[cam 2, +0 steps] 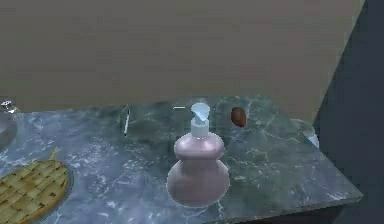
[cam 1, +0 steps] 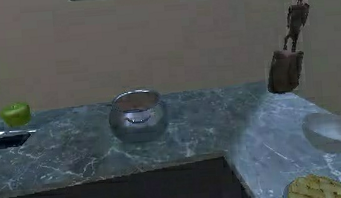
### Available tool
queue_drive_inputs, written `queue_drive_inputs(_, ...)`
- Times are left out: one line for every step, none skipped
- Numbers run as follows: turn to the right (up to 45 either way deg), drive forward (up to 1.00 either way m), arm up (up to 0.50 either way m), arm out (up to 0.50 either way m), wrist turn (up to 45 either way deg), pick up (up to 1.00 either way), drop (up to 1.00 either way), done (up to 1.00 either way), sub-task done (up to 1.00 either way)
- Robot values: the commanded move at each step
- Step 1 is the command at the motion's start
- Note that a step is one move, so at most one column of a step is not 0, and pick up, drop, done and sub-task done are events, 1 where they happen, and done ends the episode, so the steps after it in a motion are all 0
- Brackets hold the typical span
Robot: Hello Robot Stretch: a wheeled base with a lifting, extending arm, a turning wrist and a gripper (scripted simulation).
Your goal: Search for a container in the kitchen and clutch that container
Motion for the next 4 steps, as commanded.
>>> queue_drive_inputs(-42.0,0.00,0.00,0.00,0.0,0.00,0.00,0.00,0.00)
queue_drive_inputs(0.0,0.00,0.50,0.00,0.0,0.00,0.00,0.00,0.00)
queue_drive_inputs(0.0,0.00,0.38,0.00,0.0,0.00,0.00,0.00,0.00)
queue_drive_inputs(0.0,0.00,0.00,0.48,0.0,0.00,0.00,0.00,0.00)
